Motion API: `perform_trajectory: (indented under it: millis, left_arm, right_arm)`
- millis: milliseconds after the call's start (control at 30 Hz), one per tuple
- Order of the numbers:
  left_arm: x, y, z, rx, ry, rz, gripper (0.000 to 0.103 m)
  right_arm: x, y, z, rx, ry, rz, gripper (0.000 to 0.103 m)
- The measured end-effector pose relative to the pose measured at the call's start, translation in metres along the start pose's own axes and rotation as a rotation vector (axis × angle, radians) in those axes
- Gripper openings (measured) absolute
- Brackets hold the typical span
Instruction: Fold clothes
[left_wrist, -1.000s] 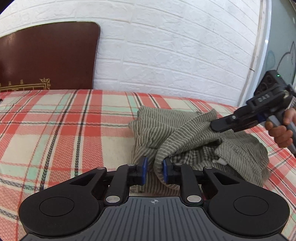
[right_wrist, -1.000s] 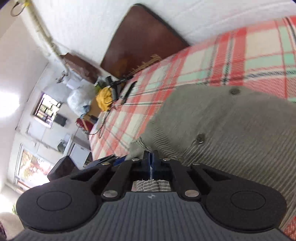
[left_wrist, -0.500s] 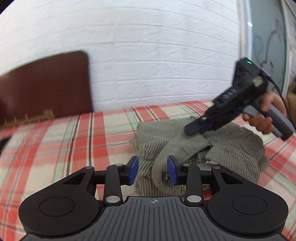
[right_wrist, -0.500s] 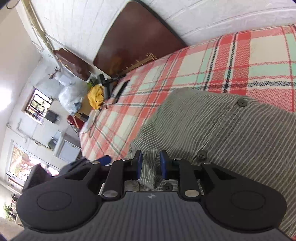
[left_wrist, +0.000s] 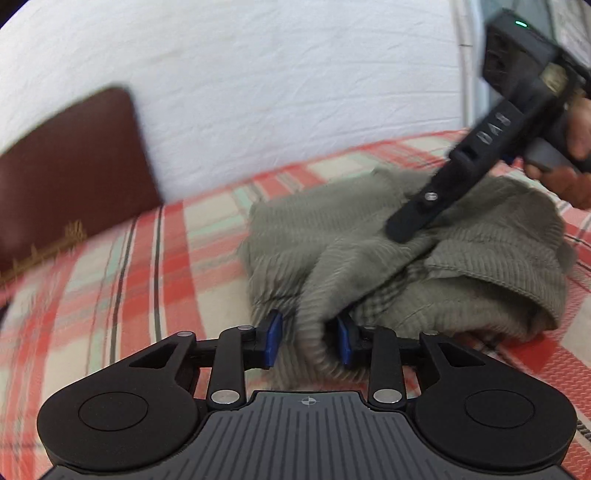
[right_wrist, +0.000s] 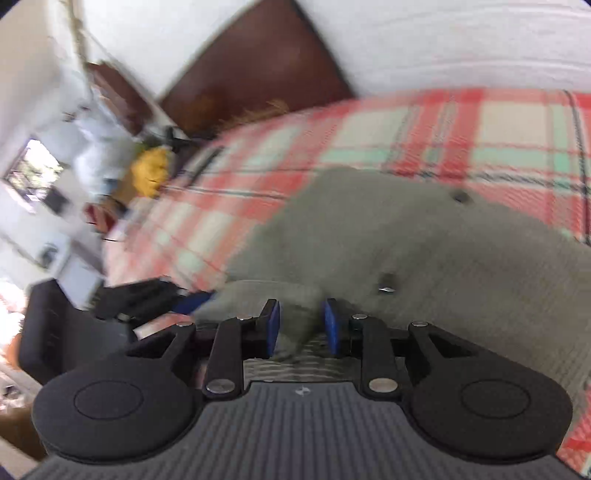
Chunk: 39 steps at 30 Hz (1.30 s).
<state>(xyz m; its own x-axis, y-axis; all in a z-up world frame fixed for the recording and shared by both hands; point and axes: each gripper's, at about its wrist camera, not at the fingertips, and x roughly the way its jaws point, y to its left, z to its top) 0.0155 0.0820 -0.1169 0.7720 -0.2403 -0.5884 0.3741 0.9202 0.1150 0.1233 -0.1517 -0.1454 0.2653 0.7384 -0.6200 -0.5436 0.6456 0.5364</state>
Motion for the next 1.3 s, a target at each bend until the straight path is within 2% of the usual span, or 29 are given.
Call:
perform_trajectory:
  millis: [33, 67, 133, 200, 333, 400, 467, 633, 767, 833, 867, 900, 933, 1133, 1300]
  left_arm:
    - [-0.008, 0.004, 0.0, -0.033, -0.014, -0.001, 0.039]
    - [-0.017, 0.009, 0.0, -0.066, -0.029, -0.001, 0.05]
    - [-0.035, 0.014, 0.001, -0.118, -0.071, 0.009, 0.059]
    - [-0.045, 0.015, 0.0, -0.18, -0.094, -0.017, 0.059]
    - [-0.052, 0.007, -0.005, -0.274, -0.094, -0.094, 0.059]
    - [-0.054, -0.002, -0.01, -0.27, -0.091, -0.08, 0.059]
    - [-0.057, -0.008, -0.016, -0.289, -0.081, -0.08, 0.06]
    - [-0.055, -0.002, -0.034, -0.489, -0.039, -0.12, 0.065]
    - [-0.062, -0.002, -0.044, -0.532, -0.038, -0.086, 0.073]
    - [-0.065, -0.004, -0.044, -0.525, -0.036, -0.085, 0.075]
    - [-0.066, -0.005, -0.043, -0.523, -0.037, -0.088, 0.075]
    - [-0.067, -0.005, -0.042, -0.52, -0.039, -0.091, 0.076]
    - [-0.068, -0.006, -0.041, -0.518, -0.04, -0.095, 0.076]
    - [-0.06, -0.017, -0.03, -0.561, -0.033, -0.208, 0.077]
    - [-0.042, -0.027, -0.022, -0.645, 0.0, -0.288, 0.081]
  right_arm:
    - [-0.007, 0.001, -0.003, 0.007, -0.036, 0.003, 0.031]
    - [-0.012, 0.009, -0.011, -0.011, -0.067, -0.022, 0.031]
    - [-0.021, 0.03, -0.032, -0.077, -0.121, -0.103, 0.04]
    - [-0.029, 0.052, -0.053, -0.143, -0.176, -0.184, 0.048]
    - [-0.046, 0.095, -0.095, -0.275, -0.284, -0.346, 0.047]
    - [-0.05, 0.116, -0.114, -0.346, -0.323, -0.429, 0.047]
    - [-0.043, 0.122, -0.12, -0.392, -0.319, -0.48, 0.047]
    - [-0.025, 0.132, -0.131, -0.485, -0.299, -0.587, 0.045]
    - [-0.01, 0.14, -0.139, -0.559, -0.283, -0.672, 0.044]
    - [-0.003, 0.145, -0.143, -0.596, -0.274, -0.715, 0.038]
    - [0.001, 0.147, -0.145, -0.615, -0.27, -0.736, 0.029]
    - [0.0, 0.145, -0.145, -0.606, -0.274, -0.747, 0.016]
    - [-0.004, 0.142, -0.143, -0.582, -0.283, -0.752, 0.012]
    - [-0.035, 0.125, -0.139, -0.409, -0.341, -0.732, 0.01]
    - [-0.056, 0.106, -0.137, -0.234, -0.377, -0.612, 0.01]
